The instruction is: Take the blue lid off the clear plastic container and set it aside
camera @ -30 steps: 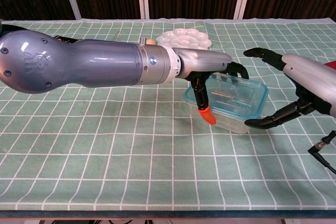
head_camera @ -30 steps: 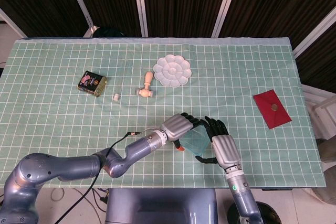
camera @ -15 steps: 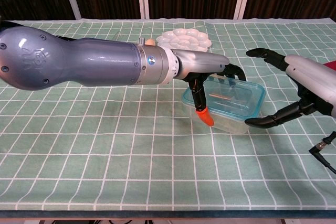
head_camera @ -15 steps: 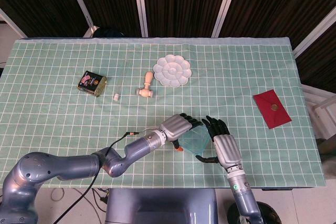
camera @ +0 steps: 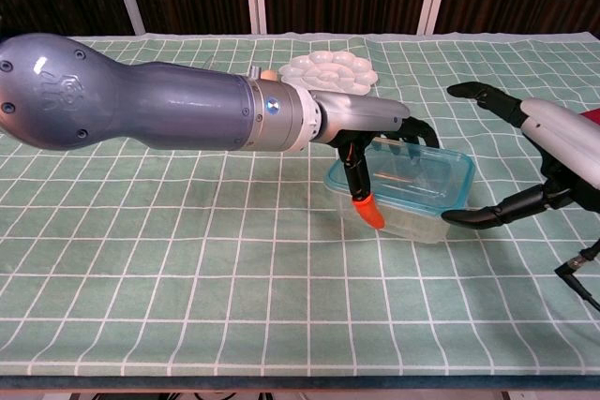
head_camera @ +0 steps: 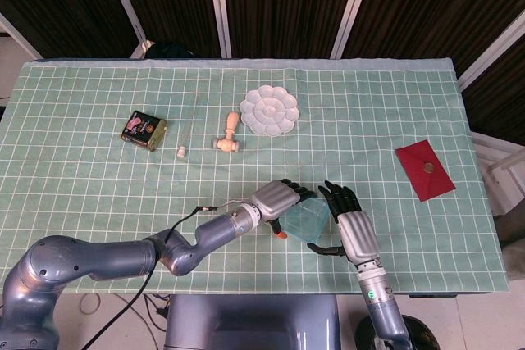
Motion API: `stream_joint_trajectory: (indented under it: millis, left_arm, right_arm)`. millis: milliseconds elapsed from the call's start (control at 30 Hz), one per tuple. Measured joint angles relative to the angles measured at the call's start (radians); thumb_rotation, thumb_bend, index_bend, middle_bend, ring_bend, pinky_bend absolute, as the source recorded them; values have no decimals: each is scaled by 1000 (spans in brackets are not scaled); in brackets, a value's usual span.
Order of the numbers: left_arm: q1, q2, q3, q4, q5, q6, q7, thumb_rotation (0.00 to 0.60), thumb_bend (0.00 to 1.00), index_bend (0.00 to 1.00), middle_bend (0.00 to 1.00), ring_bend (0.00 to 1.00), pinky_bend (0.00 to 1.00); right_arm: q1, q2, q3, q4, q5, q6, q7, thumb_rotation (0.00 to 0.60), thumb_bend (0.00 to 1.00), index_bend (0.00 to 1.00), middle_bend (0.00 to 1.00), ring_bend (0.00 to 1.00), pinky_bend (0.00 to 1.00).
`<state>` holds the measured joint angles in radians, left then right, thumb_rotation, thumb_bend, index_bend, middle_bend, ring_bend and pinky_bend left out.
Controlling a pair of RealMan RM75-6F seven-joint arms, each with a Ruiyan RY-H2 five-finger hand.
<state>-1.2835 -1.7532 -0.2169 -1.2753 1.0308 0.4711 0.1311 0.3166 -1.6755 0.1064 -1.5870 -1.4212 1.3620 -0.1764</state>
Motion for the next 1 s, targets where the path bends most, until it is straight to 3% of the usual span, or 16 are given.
stream_joint_trajectory:
  millis: [1000]
  left_arm:
    - [-31, 11, 32, -7, -33, -20, 1, 600, 204, 303, 291, 270, 402]
  right_arm:
    - [13, -111, 33, 153, -59, 47, 129, 600, 198, 0, 0, 0, 0]
